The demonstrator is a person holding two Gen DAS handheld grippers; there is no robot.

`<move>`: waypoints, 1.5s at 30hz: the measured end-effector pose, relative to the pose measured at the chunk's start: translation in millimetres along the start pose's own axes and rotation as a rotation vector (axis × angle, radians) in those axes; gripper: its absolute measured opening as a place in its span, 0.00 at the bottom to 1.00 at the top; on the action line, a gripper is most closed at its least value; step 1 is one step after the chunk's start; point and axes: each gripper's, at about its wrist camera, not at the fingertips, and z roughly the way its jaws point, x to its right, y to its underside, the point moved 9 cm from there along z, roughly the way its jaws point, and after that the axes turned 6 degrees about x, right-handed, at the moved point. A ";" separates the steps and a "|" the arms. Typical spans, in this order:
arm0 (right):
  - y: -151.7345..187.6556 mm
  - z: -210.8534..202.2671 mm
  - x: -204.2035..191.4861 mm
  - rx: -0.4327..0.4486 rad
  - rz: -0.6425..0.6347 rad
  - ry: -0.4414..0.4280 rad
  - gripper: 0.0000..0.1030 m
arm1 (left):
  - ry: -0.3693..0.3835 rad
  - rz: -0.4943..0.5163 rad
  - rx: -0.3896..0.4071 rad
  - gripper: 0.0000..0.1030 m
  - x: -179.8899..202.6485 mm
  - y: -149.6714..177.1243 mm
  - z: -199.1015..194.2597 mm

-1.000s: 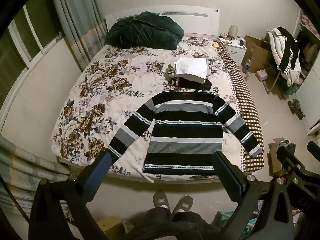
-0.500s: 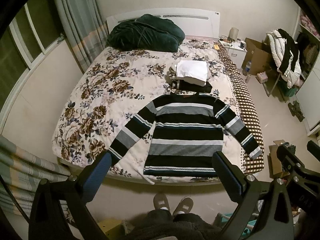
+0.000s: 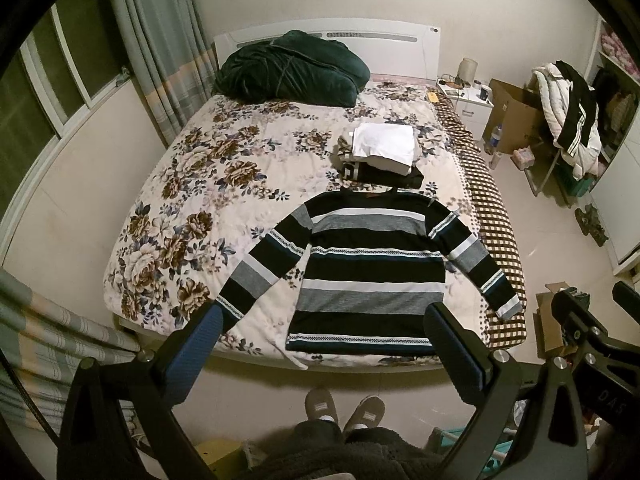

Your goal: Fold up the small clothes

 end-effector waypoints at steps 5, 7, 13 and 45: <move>-7.0 -1.5 -1.3 0.003 -0.001 -0.001 1.00 | 0.000 -0.001 0.003 1.00 -0.3 -1.1 -0.7; -11.6 -4.4 -4.2 0.004 -0.002 -0.001 1.00 | 0.000 -0.002 0.003 1.00 -1.3 -2.6 -0.6; -11.0 -4.6 -3.4 0.008 -0.006 0.001 1.00 | 0.001 -0.001 0.007 1.00 -2.7 -4.9 -2.3; -6.9 -4.0 -2.4 0.019 -0.012 0.003 1.00 | 0.005 -0.005 0.017 1.00 -6.6 -3.7 -5.2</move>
